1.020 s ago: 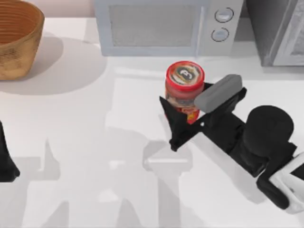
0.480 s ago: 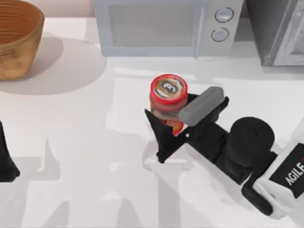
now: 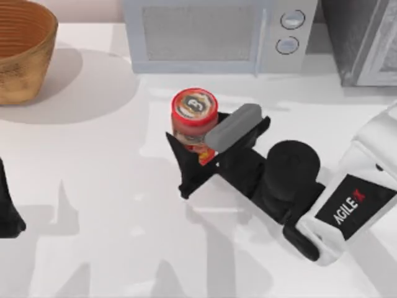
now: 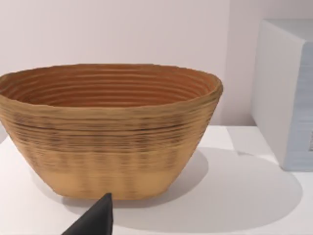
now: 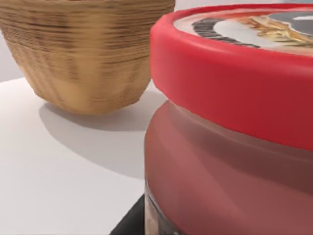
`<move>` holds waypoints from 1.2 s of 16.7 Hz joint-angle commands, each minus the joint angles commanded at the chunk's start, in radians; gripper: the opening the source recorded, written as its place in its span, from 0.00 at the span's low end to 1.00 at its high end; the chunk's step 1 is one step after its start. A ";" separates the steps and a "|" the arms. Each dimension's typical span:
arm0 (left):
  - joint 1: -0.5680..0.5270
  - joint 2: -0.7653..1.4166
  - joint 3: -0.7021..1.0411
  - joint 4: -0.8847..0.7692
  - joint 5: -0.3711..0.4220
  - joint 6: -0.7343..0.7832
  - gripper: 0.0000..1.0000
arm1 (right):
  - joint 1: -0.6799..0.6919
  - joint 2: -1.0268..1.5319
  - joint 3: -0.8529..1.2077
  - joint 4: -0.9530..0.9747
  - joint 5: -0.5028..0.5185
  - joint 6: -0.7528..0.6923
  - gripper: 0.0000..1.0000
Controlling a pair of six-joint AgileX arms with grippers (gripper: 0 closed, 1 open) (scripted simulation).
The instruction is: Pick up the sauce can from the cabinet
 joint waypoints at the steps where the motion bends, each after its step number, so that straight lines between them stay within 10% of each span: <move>1: 0.000 0.000 0.000 0.000 0.000 0.000 1.00 | -0.001 0.023 0.029 -0.008 0.004 0.000 0.00; 7: 0.000 0.000 0.000 0.000 0.000 0.000 1.00 | -0.002 0.056 0.070 -0.020 0.010 -0.002 0.00; 20: 0.000 0.000 0.000 0.000 0.000 0.000 1.00 | -0.002 0.056 0.070 -0.020 0.010 -0.002 0.98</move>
